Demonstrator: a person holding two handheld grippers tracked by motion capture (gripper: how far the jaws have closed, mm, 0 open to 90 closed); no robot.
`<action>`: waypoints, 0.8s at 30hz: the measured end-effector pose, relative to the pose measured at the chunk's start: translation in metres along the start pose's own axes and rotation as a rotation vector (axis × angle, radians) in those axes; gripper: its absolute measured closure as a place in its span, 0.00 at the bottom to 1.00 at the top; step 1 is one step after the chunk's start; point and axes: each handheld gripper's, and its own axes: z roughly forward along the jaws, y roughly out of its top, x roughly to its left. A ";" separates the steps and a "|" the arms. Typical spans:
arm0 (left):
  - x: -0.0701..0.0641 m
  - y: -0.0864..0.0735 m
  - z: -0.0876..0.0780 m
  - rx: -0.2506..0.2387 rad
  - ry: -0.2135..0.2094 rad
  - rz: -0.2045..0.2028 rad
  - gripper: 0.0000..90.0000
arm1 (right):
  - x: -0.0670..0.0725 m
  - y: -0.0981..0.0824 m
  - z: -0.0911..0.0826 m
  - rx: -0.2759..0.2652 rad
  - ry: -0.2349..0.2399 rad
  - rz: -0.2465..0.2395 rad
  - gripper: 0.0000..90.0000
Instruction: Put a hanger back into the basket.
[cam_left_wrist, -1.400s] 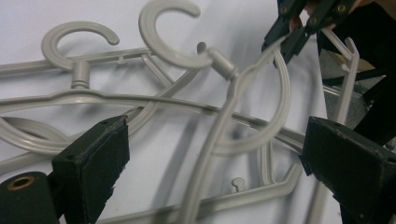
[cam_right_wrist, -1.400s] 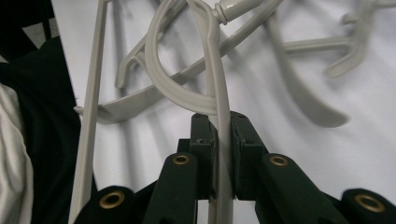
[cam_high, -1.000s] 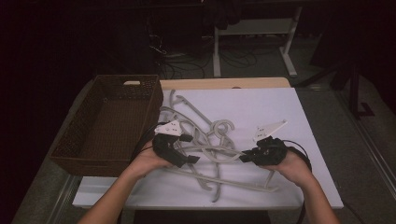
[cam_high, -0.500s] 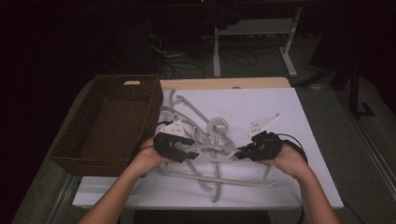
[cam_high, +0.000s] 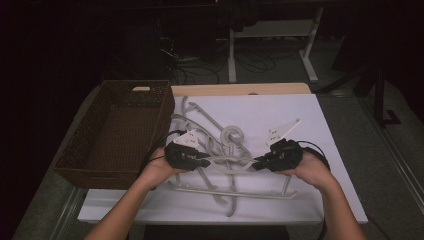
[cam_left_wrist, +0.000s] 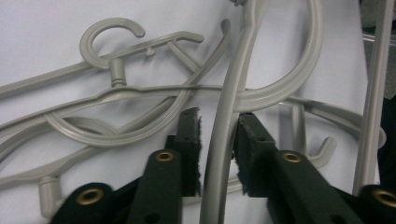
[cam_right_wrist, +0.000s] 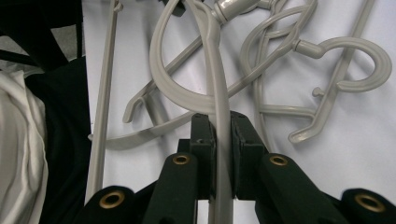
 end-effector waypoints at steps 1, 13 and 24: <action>-0.001 0.000 0.001 0.004 -0.006 0.005 0.84 | -0.001 -0.001 -0.001 0.002 0.003 0.001 0.90; -0.007 0.002 0.007 0.030 -0.076 0.061 0.91 | -0.007 -0.009 -0.003 0.011 0.055 -0.015 0.89; -0.009 0.004 0.003 0.024 -0.081 0.063 0.91 | -0.008 -0.011 -0.003 -0.004 0.069 -0.028 0.88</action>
